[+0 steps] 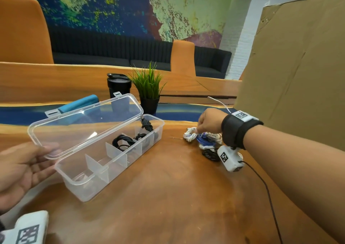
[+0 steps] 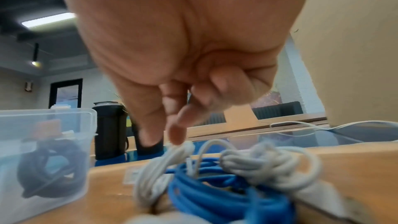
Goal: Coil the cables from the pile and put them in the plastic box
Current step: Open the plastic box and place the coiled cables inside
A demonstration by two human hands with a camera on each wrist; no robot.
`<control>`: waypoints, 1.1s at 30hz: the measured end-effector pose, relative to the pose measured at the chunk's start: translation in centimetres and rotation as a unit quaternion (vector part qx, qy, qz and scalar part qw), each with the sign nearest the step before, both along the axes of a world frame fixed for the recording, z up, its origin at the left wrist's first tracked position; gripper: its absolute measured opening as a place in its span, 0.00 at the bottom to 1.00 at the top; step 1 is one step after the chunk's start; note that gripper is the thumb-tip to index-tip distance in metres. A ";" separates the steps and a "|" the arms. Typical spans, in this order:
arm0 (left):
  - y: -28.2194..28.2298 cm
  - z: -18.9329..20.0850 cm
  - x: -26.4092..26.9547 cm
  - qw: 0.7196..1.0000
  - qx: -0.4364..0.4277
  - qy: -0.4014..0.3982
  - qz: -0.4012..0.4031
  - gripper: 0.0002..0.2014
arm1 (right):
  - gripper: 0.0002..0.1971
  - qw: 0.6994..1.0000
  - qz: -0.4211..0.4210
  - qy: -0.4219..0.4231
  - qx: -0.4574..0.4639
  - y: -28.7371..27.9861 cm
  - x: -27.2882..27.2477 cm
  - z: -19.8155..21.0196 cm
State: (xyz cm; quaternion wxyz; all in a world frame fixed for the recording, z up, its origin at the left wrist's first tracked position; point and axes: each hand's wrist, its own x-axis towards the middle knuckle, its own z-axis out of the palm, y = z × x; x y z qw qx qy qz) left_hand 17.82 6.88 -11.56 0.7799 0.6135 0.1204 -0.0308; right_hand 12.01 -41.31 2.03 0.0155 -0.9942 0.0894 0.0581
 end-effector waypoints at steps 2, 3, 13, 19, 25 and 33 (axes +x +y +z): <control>-1.9 2.2 -1.9 0.999 -0.020 -0.004 -0.028 0.08 | 0.10 0.997 0.043 -0.007 -0.061 1.8 0.7 0.0; -2.2 2.8 -2.3 0.999 -0.018 -0.006 -0.041 0.07 | 0.12 0.992 0.065 0.022 -0.104 2.8 1.1 -0.2; -3.8 5.4 -5.9 0.996 -0.041 -0.048 -0.064 0.06 | 0.33 0.945 0.103 0.160 -0.265 6.1 3.6 -1.2; -4.1 6.0 -6.6 0.995 -0.055 -0.053 -0.071 0.17 | 0.22 0.976 0.087 0.099 -0.172 5.7 3.5 -1.5; -4.3 5.8 -6.1 0.995 -0.054 -0.045 -0.065 0.15 | 0.15 0.987 0.009 0.011 0.160 3.7 3.0 -0.2; -4.1 6.4 -6.9 0.995 -0.051 -0.049 -0.066 0.12 | 0.03 0.855 -0.063 -0.016 0.515 4.6 2.3 2.1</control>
